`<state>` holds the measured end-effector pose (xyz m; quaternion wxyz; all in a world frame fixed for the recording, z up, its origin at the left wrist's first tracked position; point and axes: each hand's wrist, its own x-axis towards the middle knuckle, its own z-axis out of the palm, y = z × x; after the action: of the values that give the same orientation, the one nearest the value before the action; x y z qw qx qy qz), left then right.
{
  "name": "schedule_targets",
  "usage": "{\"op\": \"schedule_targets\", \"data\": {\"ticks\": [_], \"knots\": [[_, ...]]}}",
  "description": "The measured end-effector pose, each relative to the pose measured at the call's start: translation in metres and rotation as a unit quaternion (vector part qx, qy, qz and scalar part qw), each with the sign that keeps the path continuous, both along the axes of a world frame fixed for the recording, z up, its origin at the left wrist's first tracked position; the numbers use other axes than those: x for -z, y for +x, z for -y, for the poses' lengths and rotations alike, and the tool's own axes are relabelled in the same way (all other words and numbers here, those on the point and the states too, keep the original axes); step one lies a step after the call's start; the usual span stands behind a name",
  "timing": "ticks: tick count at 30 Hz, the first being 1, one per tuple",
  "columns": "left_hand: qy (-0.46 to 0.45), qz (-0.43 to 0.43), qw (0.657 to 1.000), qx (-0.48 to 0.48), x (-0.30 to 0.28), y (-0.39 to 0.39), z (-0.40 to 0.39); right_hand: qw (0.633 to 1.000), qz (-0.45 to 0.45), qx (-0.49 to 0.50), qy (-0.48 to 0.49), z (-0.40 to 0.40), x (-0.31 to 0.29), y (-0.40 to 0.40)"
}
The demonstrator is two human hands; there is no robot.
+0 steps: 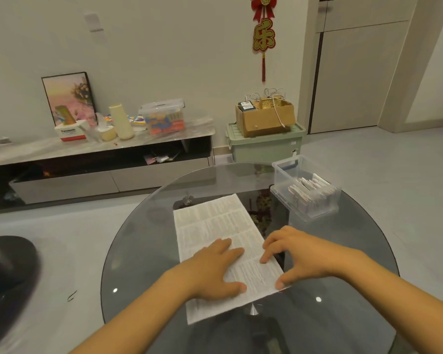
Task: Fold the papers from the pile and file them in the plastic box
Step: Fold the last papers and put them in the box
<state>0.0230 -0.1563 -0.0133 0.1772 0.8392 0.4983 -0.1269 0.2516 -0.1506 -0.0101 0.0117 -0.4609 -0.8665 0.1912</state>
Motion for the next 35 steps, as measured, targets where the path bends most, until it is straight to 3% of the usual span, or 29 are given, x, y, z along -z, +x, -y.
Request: {"op": "schedule_targets", "data": {"ticks": [6,14,20,28,32,35], "knots": [[-0.002,0.067,0.998,0.013,0.02,-0.01,-0.011,1.0,0.015,-0.019,0.003,0.001,-0.002,-0.004],[-0.009,0.041,0.999,0.013,0.006,-0.034,0.006,0.997,0.049,-0.024,0.055,0.003,-0.002,-0.011],[0.016,0.068,0.997,0.025,0.005,-0.03,0.012,0.991,0.01,-0.016,0.131,0.0,0.01,-0.019],[-0.095,0.218,0.97,-0.053,-0.022,-0.051,0.008,0.987,-0.138,0.079,-0.019,-0.004,0.004,-0.005],[-0.155,0.34,0.92,-0.12,-0.029,-0.06,0.003,0.966,-0.222,0.107,-0.082,-0.007,-0.011,-0.002],[-0.195,0.417,0.874,-0.156,-0.024,-0.064,-0.002,0.926,-0.302,0.157,-0.162,-0.007,-0.012,-0.004]]}}
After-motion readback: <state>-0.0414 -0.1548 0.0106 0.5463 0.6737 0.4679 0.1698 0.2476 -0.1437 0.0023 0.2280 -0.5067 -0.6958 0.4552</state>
